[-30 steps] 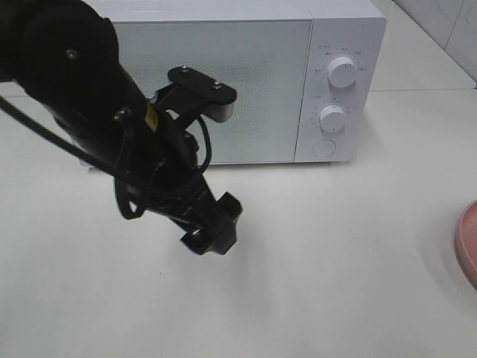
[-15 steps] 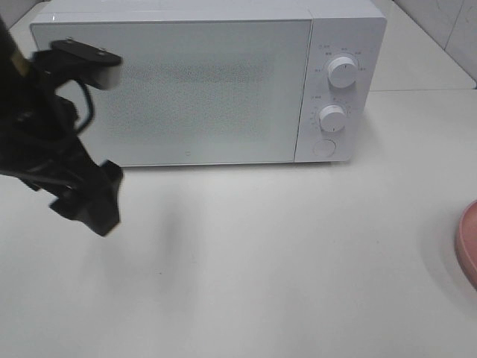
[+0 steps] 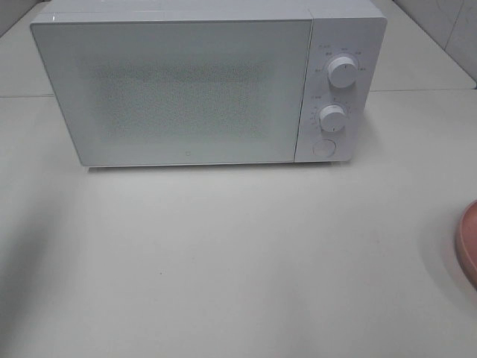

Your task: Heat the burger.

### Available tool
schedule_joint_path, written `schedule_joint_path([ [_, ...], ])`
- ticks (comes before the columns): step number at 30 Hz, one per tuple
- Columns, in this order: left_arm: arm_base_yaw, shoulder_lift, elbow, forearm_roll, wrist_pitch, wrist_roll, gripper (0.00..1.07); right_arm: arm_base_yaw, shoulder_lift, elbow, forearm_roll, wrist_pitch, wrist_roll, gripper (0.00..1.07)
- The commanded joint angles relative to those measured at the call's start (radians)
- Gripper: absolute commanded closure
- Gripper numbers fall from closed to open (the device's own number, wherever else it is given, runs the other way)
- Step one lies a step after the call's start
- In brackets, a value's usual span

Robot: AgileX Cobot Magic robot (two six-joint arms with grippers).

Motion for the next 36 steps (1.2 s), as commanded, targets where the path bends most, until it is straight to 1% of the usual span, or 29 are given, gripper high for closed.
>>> schedule_joint_path([
  [1, 0.027, -0.130, 0.107, -0.013, -0.034, 0.005, 0.07, -0.004, -0.029, 0.000, -0.002, -0.012, -0.012, 0.31],
  [2, 0.027, -0.130, 0.107, -0.013, -0.034, 0.005, 0.07, -0.004, -0.029, 0.000, -0.002, -0.012, -0.012, 0.31],
  [3, 0.027, -0.165, 0.143, -0.012, -0.047, 0.005, 0.07, -0.004, -0.029, 0.000, -0.002, -0.012, -0.012, 0.31],
  [4, 0.027, -0.227, 0.212, -0.013, -0.070, 0.005, 0.07, -0.004, -0.029, 0.000, -0.002, -0.012, -0.012, 0.31],
  [5, 0.027, -0.227, 0.212, -0.013, -0.070, 0.005, 0.07, -0.004, -0.029, 0.000, -0.002, -0.012, -0.012, 0.31],
  [6, 0.027, -0.263, 0.252, -0.012, -0.085, 0.005, 0.07, -0.004, -0.029, 0.000, -0.002, -0.012, -0.012, 0.31],
  [7, 0.027, -0.328, 0.330, -0.013, -0.123, 0.006, 0.07, -0.004, -0.029, 0.000, -0.002, -0.012, -0.012, 0.31],
  [8, 0.027, -0.328, 0.330, -0.013, -0.123, 0.006, 0.07, -0.004, -0.029, 0.000, -0.002, -0.012, -0.012, 0.31],
  [9, 0.027, -0.365, 0.362, -0.012, -0.141, 0.008, 0.07, -0.004, -0.029, 0.000, -0.002, -0.012, -0.012, 0.31],
  [10, 0.027, -0.429, 0.436, -0.009, -0.189, 0.012, 0.07, -0.004, -0.029, 0.000, -0.002, -0.012, -0.012, 0.31],
  [11, 0.027, -0.429, 0.436, -0.009, -0.189, 0.012, 0.07, -0.004, -0.029, 0.000, -0.002, -0.012, -0.012, 0.31],
  [12, 0.027, -0.465, 0.462, -0.010, -0.205, 0.012, 0.07, -0.004, -0.029, 0.000, -0.002, -0.012, -0.012, 0.31],
  [13, 0.027, -0.530, 0.524, -0.011, -0.232, 0.012, 0.07, -0.004, -0.029, 0.000, -0.002, -0.012, -0.012, 0.31],
  [14, 0.027, -0.530, 0.524, -0.011, -0.232, 0.012, 0.07, -0.004, -0.029, 0.000, -0.002, -0.012, -0.012, 0.31],
  [15, 0.027, -0.569, 0.551, -0.011, -0.244, 0.012, 0.07, -0.004, -0.029, 0.000, -0.002, -0.012, -0.012, 0.31],
  [16, 0.027, -0.636, 0.548, -0.009, -0.241, 0.014, 0.07, -0.004, -0.029, 0.000, -0.004, -0.012, -0.012, 0.31],
  [17, 0.027, -0.636, 0.548, -0.009, -0.241, 0.014, 0.07, -0.004, -0.029, 0.000, -0.004, -0.012, -0.012, 0.31],
  [18, 0.027, -0.675, 0.551, -0.010, -0.237, 0.017, 0.07, -0.004, -0.029, 0.000, -0.004, -0.012, -0.011, 0.31],
  [19, 0.027, -0.749, 0.551, -0.010, -0.227, 0.017, 0.07, -0.004, -0.029, 0.000, -0.004, -0.012, -0.011, 0.31],
  [20, 0.027, -0.749, 0.551, -0.010, -0.227, 0.017, 0.07, -0.004, -0.029, 0.000, -0.004, -0.012, -0.011, 0.31],
  [22, 0.027, -0.846, 0.567, -0.005, -0.184, 0.017, 0.07, -0.004, -0.029, 0.000, -0.004, -0.012, -0.010, 0.31],
  [23, 0.027, -0.846, 0.567, -0.005, -0.184, 0.017, 0.07, -0.004, -0.029, 0.000, -0.004, -0.012, -0.010, 0.31],
  [24, 0.027, -0.903, 0.580, -0.002, -0.169, 0.013, 0.07, -0.004, -0.029, 0.000, -0.004, -0.012, -0.010, 0.31],
  [25, 0.027, -0.903, 0.580, -0.002, -0.169, 0.013, 0.07, -0.004, -0.029, 0.000, -0.004, -0.012, -0.010, 0.31],
  [27, 0.027, -0.986, 0.578, -0.003, -0.169, 0.013, 0.07, -0.004, -0.029, 0.000, -0.004, -0.012, -0.009, 0.31],
  [28, 0.027, -0.986, 0.578, -0.003, -0.169, 0.013, 0.07, -0.004, -0.029, 0.000, -0.004, -0.012, -0.009, 0.31],
  [30, 0.027, -1.050, 0.578, -0.001, -0.169, 0.013, 0.07, -0.004, -0.029, 0.000, -0.004, -0.012, -0.009, 0.31],
  [34, 0.027, -1.114, 0.578, -0.007, -0.170, 0.013, 0.07, -0.004, -0.029, 0.000, -0.004, -0.012, -0.009, 0.31],
  [36, 0.027, -1.193, 0.578, -0.014, -0.170, 0.013, 0.07, -0.004, -0.029, 0.000, -0.004, -0.012, -0.009, 0.31],
])
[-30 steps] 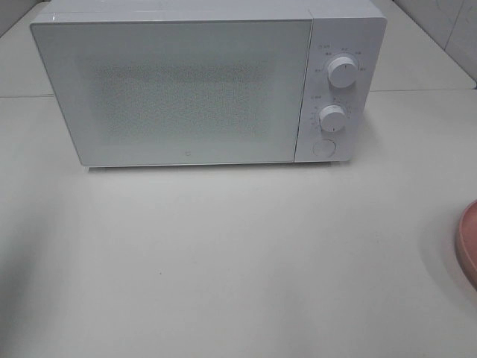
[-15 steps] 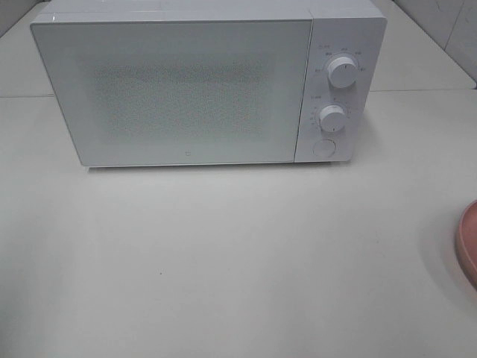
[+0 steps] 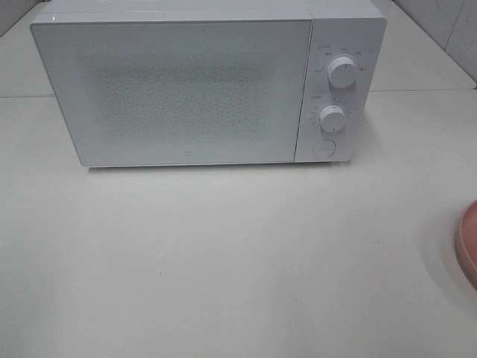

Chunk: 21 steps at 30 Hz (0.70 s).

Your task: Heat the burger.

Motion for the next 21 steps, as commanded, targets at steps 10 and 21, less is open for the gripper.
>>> schedule_joint_path([
  [10, 0.002, -0.151, 0.003, -0.019, -0.001, 0.000, 0.07, -0.004, -0.021, 0.000, -0.005, -0.012, -0.010, 0.31],
  [21, 0.002, -0.150, 0.003, -0.019, -0.001, 0.000, 0.07, -0.004, -0.020, 0.000, -0.005, -0.012, -0.010, 0.31],
])
